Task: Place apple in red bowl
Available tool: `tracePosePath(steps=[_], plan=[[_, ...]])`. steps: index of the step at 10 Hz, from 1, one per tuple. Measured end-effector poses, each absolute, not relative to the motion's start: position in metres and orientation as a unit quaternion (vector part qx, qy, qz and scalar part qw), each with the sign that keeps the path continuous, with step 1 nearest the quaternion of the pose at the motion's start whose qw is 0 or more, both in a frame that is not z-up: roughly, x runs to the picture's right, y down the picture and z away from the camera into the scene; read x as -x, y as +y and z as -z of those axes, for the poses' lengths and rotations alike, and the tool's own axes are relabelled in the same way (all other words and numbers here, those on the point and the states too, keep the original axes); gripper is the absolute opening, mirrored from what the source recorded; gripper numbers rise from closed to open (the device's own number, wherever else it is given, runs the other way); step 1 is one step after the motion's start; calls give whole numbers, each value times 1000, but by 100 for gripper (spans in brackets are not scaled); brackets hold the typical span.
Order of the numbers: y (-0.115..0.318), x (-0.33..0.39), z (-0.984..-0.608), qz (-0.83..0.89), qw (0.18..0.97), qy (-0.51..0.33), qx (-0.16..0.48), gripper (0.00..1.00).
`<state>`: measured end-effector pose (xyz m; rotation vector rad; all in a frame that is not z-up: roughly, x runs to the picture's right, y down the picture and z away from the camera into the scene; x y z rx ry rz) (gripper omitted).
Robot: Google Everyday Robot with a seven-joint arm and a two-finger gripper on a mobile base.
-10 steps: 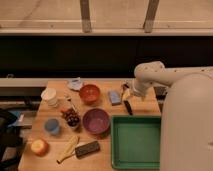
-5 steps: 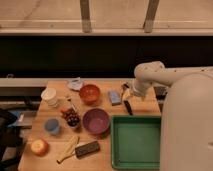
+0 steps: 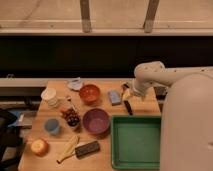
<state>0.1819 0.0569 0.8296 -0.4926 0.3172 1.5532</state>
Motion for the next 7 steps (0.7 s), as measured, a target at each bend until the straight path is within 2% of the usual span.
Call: tracePosePath(steps=[3,7], plan=[[54,-176,-829,-672,697,121,218,72],[22,-117,-827,-620,749,83,220,72]])
